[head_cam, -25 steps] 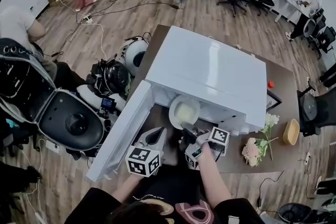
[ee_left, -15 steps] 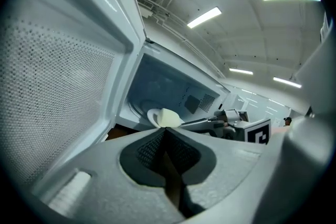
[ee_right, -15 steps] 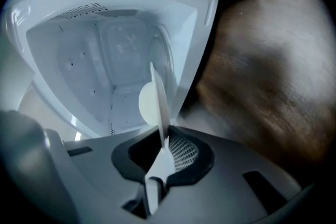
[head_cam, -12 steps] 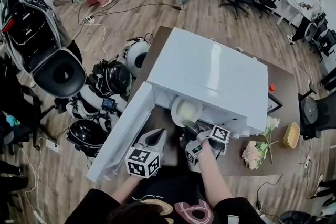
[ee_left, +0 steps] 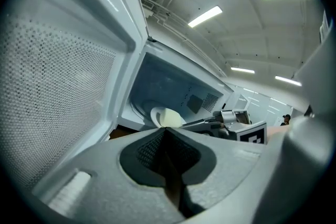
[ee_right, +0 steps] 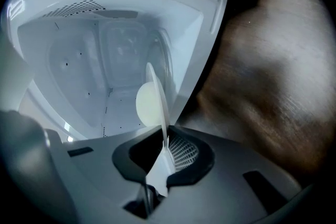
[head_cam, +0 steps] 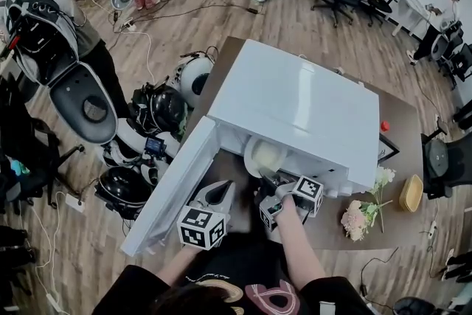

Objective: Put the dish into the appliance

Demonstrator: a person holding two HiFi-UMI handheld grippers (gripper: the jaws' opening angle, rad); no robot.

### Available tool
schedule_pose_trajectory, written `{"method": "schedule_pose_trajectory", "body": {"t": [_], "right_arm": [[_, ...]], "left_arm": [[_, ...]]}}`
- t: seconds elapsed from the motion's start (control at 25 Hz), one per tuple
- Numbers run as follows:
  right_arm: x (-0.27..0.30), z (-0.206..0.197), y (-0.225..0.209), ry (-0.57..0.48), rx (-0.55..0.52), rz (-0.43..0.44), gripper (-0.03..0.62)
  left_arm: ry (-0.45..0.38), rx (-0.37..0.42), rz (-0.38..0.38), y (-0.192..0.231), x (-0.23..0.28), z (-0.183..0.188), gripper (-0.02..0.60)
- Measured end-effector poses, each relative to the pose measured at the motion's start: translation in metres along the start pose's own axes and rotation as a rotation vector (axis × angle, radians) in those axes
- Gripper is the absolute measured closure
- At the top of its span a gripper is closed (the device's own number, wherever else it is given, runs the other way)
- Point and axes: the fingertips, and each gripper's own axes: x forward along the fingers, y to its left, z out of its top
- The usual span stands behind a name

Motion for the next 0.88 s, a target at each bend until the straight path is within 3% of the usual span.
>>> {"method": "schedule_pose_trajectory", "body": {"t": [0.88], "right_arm": [[0.009, 0.021, 0.003, -0.087, 0.008, -0.010, 0.569]], "left_arm": [[0.003, 0.011, 0.020, 0.002, 0.011, 0.006, 0.572]]}}
